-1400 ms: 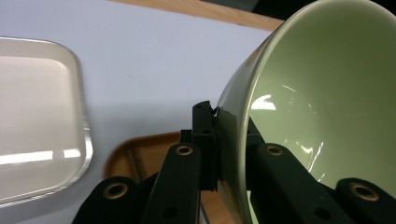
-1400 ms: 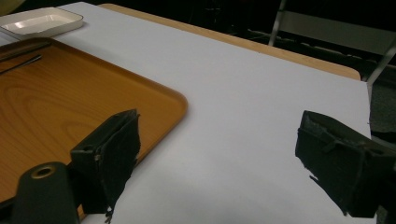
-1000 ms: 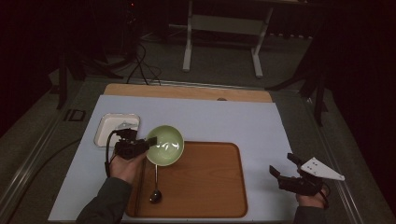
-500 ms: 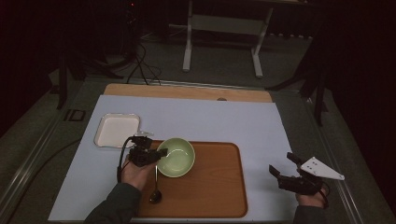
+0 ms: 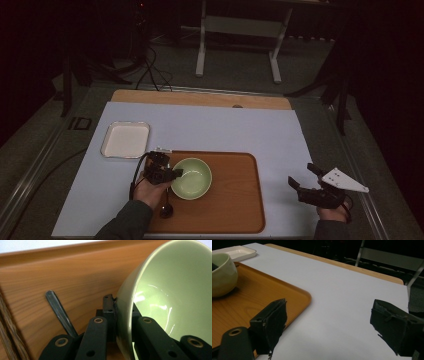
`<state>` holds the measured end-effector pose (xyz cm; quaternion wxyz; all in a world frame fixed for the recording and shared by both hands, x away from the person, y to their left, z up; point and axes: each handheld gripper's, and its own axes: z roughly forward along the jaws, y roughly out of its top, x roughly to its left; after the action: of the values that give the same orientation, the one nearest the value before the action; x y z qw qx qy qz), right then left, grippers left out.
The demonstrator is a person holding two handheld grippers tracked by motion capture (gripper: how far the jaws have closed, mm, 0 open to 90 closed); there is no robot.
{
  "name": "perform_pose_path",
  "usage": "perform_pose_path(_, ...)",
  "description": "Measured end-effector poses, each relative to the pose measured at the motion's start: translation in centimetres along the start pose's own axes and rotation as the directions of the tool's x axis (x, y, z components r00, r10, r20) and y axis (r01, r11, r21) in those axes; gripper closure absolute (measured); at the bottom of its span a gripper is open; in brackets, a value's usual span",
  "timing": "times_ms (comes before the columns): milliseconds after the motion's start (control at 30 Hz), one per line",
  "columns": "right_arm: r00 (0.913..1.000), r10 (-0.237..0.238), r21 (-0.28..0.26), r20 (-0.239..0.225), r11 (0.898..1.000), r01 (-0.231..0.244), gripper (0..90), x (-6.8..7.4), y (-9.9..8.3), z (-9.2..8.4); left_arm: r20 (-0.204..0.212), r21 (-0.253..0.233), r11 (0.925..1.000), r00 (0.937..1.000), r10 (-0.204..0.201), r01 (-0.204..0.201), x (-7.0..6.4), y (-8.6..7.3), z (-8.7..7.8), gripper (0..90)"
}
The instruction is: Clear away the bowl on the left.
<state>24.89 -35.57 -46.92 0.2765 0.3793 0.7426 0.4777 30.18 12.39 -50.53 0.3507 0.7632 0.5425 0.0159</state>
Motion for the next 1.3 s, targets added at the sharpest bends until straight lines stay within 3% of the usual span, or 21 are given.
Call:
perform_pose_path(233,1.0000,0.000,0.005,-0.002,1.000,0.000,13.6,-0.09,-0.05,0.10,0.020,0.040,0.9992,0.9998,-0.008,0.007,0.35,0.13,0.00,84.2)
perform_pose_path(700,1.0000,0.002,0.009,0.001,1.000,-0.002,13.7,-0.15,-0.14,0.15,-0.001,0.079,0.9968,1.0000,0.001,-0.001,0.44,0.32,-0.07,83.2)
perform_pose_path(1067,1.0000,-0.005,0.014,-0.003,1.000,0.005,13.7,0.01,-0.06,0.30,0.029,0.036,0.9991,0.9994,0.019,-0.020,0.37,0.27,0.09,81.8)
perform_pose_path(1167,1.0000,-0.008,0.015,-0.003,1.000,0.008,13.7,0.06,-0.05,0.26,0.048,0.029,0.9994,0.9987,0.019,-0.021,0.37,0.30,0.10,78.2)
perform_pose_path(1200,0.9999,-0.012,0.016,-0.002,1.000,0.012,13.7,0.10,-0.07,0.16,0.053,0.025,0.9991,0.9980,0.033,-0.035,0.21,0.38,0.09,70.3)
perform_pose_path(1300,1.0000,-0.009,0.013,0.001,1.000,0.009,13.7,0.11,-0.09,0.06,0.054,0.024,0.9987,0.9976,0.043,-0.045,0.05,0.48,0.11,60.9)
